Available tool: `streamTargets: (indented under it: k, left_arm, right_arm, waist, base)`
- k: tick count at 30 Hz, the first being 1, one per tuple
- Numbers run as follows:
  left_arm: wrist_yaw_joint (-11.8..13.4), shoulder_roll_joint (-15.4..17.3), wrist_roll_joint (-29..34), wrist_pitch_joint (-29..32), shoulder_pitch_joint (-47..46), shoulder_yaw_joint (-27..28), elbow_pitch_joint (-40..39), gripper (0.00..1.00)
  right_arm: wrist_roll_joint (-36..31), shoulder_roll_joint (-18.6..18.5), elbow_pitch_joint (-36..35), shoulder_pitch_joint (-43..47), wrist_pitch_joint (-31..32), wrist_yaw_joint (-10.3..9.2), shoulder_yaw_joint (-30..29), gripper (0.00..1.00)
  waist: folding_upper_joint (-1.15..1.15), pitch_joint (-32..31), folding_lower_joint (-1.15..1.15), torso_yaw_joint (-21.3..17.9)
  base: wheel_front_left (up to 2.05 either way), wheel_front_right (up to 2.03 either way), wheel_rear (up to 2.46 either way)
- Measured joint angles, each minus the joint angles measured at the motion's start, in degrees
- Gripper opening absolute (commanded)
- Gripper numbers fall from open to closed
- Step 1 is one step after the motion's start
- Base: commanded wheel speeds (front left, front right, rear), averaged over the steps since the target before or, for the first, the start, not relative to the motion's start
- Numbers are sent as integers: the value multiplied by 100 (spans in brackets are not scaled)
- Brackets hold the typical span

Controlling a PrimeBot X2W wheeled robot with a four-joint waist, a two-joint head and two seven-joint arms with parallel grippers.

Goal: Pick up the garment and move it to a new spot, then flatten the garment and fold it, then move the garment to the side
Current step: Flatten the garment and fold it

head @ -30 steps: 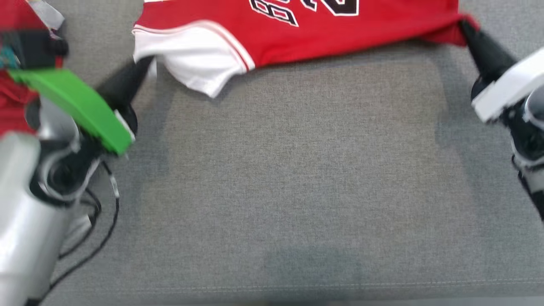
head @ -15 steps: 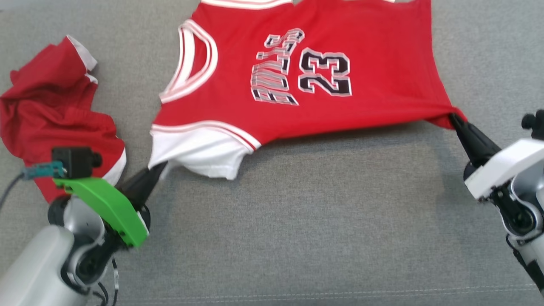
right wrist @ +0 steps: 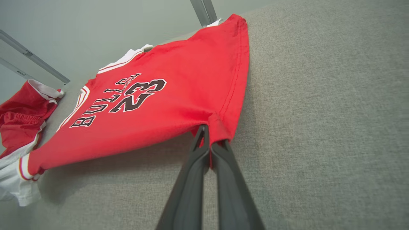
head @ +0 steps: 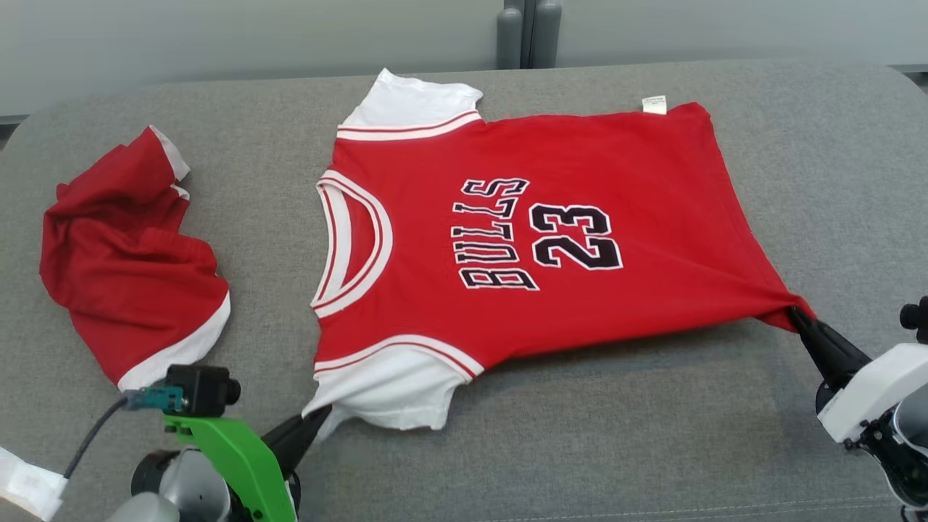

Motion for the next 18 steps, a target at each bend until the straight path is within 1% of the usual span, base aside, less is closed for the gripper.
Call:
streamTargets:
  k: [1,3,6,12,18]
  left_arm:
    - [58,-2,-36,83,132,-100,-40,0]
    - [115,-2,-40,143,264,-172,-66,0]
    - [210,8,-41,162,417,-183,-158,0]
    - [276,14,-38,157,480,-175,-272,0]
    - [354,22,16,56,490,-134,-322,0]
  right_arm:
    - [-10,-133,-2,137,27,0,97,0]
    - [-11,-222,-25,254,44,0,196,0]
    - [-10,-282,-118,285,136,1,350,0]
    - [-2,-456,-171,447,312,0,500,0]
    - [-15,-516,-163,485,363,0,537,0]
  waist:
    - [0,-59,0,4]
    - [0,-96,0,24]
    - [0,-114,0,49]
    - [0,-60,0,66]
    - [0,73,0,67]
  base:
    - [0,0,0]
    - [0,0,0]
    - [0,0,0]
    - [0,0,0]
    - [0,0,0]
